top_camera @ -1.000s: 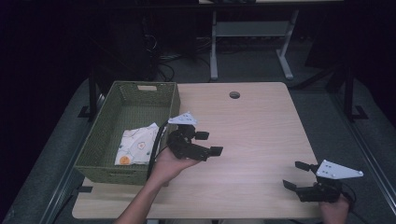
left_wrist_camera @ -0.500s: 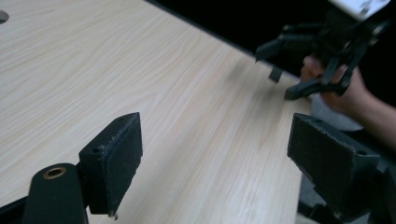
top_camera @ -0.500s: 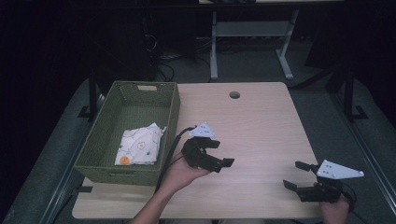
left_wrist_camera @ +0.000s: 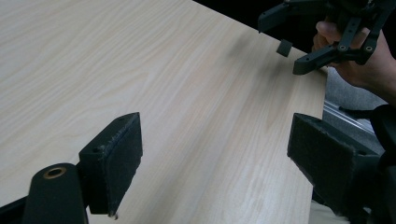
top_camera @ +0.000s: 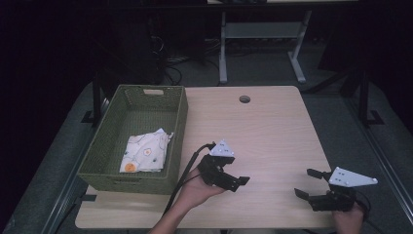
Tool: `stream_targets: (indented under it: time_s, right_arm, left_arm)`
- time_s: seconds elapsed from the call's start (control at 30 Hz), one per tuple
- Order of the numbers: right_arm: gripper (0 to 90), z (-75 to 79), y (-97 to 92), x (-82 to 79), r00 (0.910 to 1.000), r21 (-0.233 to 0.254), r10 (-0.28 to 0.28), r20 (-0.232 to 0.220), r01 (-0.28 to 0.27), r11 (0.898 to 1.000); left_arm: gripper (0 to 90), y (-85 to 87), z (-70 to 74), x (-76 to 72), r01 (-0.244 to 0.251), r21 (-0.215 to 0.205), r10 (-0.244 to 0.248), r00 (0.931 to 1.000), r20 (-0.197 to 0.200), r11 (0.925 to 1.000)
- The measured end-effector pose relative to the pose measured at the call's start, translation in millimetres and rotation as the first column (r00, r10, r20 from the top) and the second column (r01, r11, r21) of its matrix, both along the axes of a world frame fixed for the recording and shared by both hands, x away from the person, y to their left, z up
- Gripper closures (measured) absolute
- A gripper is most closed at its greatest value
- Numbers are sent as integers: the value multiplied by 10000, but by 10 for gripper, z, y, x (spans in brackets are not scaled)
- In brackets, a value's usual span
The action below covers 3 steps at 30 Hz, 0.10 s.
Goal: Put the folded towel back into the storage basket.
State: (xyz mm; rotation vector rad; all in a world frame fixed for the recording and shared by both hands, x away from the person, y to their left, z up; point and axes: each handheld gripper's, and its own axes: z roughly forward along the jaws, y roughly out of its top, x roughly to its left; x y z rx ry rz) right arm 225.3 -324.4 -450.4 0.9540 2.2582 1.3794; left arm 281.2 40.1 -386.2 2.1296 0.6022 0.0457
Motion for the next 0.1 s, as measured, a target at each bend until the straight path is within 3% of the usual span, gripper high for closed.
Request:
stream_targets:
  time_s: [0.1]
  right_arm:
    - [135, 39, 24, -16, 9998, -206, 103, 145, -100, 9997]
  left_arm:
    - [179, 12, -30, -44, -57, -187, 57, 10000, -2, 9998]
